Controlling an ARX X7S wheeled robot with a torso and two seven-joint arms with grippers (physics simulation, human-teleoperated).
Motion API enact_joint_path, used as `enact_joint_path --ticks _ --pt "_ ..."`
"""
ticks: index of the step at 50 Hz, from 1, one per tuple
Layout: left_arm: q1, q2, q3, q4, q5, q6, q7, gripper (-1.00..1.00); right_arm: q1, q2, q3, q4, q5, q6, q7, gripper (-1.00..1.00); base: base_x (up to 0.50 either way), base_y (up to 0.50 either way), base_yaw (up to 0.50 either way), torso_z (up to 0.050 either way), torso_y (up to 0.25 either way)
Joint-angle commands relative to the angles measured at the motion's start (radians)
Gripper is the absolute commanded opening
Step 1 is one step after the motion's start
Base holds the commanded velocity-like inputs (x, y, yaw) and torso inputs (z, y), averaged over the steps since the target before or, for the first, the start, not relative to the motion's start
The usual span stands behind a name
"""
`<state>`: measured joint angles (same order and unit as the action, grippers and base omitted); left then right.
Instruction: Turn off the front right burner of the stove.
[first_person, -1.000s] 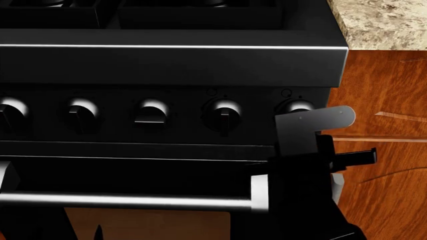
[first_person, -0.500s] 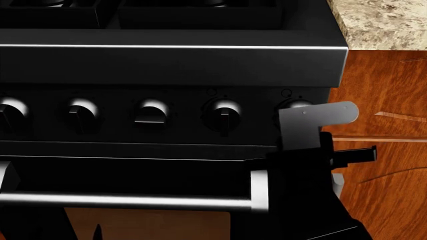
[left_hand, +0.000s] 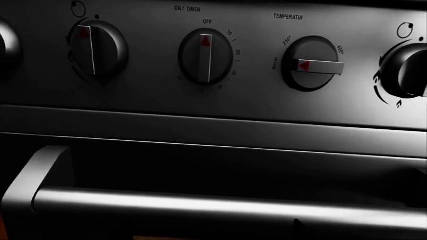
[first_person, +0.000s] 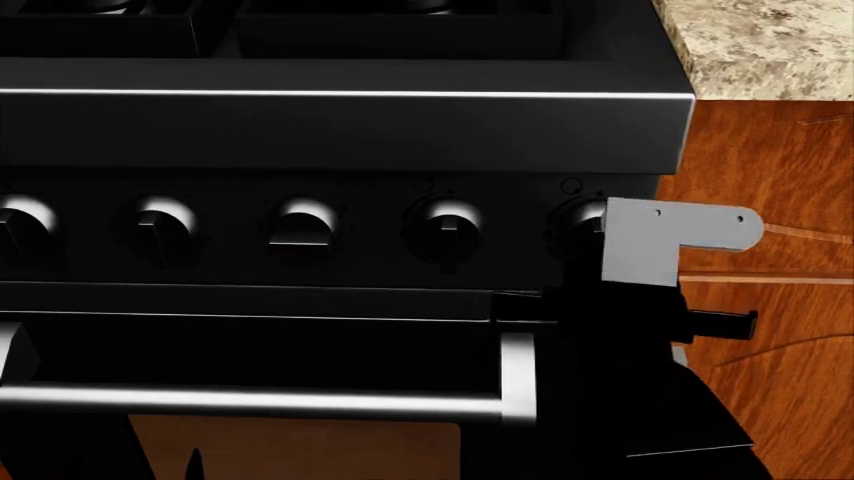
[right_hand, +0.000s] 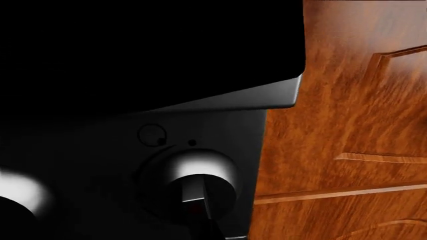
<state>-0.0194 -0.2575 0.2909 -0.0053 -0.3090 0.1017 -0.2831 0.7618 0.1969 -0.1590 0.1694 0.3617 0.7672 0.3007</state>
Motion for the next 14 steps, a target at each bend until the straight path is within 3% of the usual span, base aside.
enact_joint_path --ticks 1,14 --pt "-0.002 -0.002 0.003 -0.005 -0.004 0.005 -0.002 1.00 0.000 -0.037 0.081 0.053 0.163 0.015 -0.035 -1.00 0.01 0.00 0.00 0.000 0.000" --pt "-0.002 -0.005 0.005 -0.008 -0.009 0.009 -0.004 1.00 0.011 -0.089 0.201 0.104 0.296 0.029 -0.048 -1.00 0.01 0.00 0.01 -0.001 0.000"
